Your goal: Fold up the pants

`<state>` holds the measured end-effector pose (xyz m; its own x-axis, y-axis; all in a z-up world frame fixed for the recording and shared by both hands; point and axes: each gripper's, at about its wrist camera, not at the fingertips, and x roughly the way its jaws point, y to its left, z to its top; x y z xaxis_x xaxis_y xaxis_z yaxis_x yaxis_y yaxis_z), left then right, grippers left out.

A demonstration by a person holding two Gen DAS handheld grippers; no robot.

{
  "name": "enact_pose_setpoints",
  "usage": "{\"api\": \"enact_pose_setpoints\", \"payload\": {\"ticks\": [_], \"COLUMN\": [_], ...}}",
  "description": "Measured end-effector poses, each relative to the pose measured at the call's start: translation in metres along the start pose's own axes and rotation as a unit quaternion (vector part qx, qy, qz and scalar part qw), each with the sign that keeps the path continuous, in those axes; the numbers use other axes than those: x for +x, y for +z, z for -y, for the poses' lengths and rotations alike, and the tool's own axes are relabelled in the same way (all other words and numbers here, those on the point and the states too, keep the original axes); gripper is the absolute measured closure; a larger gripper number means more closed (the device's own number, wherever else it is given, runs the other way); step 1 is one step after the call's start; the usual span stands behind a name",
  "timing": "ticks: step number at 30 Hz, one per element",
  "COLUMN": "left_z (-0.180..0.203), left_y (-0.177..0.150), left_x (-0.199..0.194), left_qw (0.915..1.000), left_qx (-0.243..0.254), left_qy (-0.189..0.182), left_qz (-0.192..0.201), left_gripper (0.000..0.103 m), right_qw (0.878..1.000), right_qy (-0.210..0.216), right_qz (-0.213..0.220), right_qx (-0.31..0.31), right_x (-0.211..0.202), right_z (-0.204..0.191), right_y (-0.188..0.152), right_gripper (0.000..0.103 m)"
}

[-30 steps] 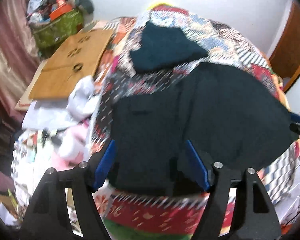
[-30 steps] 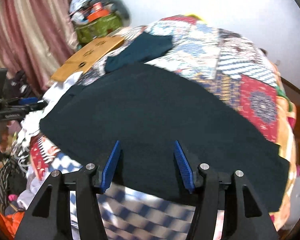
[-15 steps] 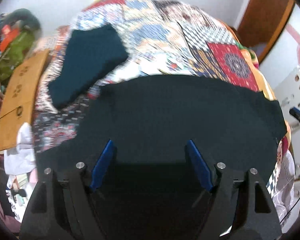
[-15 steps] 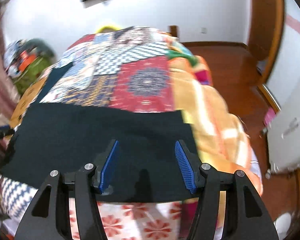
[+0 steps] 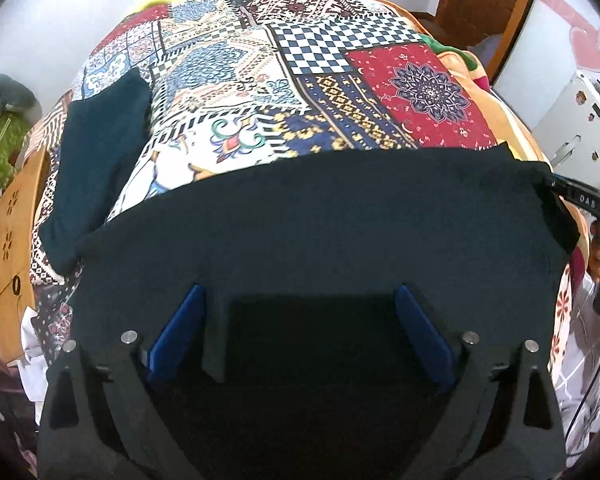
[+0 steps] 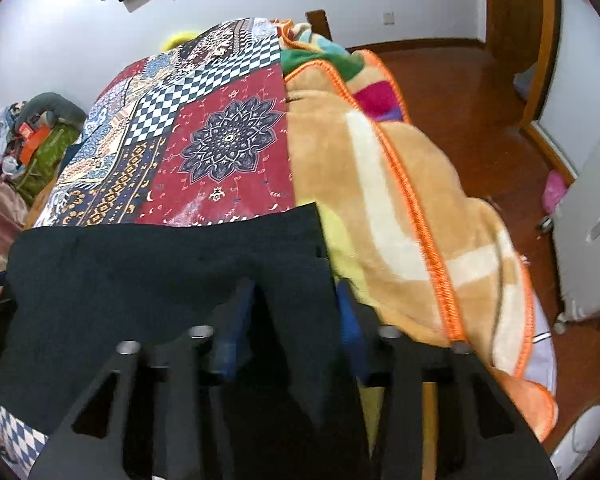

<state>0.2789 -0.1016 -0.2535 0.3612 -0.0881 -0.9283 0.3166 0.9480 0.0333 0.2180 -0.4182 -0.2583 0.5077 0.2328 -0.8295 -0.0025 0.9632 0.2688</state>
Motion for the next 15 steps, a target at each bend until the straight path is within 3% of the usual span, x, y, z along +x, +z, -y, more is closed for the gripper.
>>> {"api": "enact_pose_setpoints", "payload": {"ticks": [2,5,11,15], "left_z": [0.008,0.020,0.049,0.065], "left_y": [0.008,0.018,0.029,0.033], "left_x": [0.004,0.008,0.017,0.024], "left_qw": [1.0000,0.9998,0.9986,0.9976], "left_qx": [0.006,0.014,0.045,0.066], "left_qy": [0.001,-0.008,-0.019,-0.010], "left_qz": [-0.004,-0.011,-0.019,-0.021], "left_gripper": [0.006,0.006,0.006,0.006], "right_qw": [1.000,1.000,0.994,0.995], "right_qy": [0.015,0.015,0.011,0.009], "right_qz": [0.000,0.014,0.093,0.084], "right_qx": [0.002,-0.013,-0.051,-0.055], "right_x": [-0.001,-0.008,-0.051,-0.046], "right_z": [0.000,-0.007,-0.022,-0.019], "right_y": [-0.001,-0.001,0.014,0.023], "right_gripper": [0.087,0.092,0.093,0.093]}}
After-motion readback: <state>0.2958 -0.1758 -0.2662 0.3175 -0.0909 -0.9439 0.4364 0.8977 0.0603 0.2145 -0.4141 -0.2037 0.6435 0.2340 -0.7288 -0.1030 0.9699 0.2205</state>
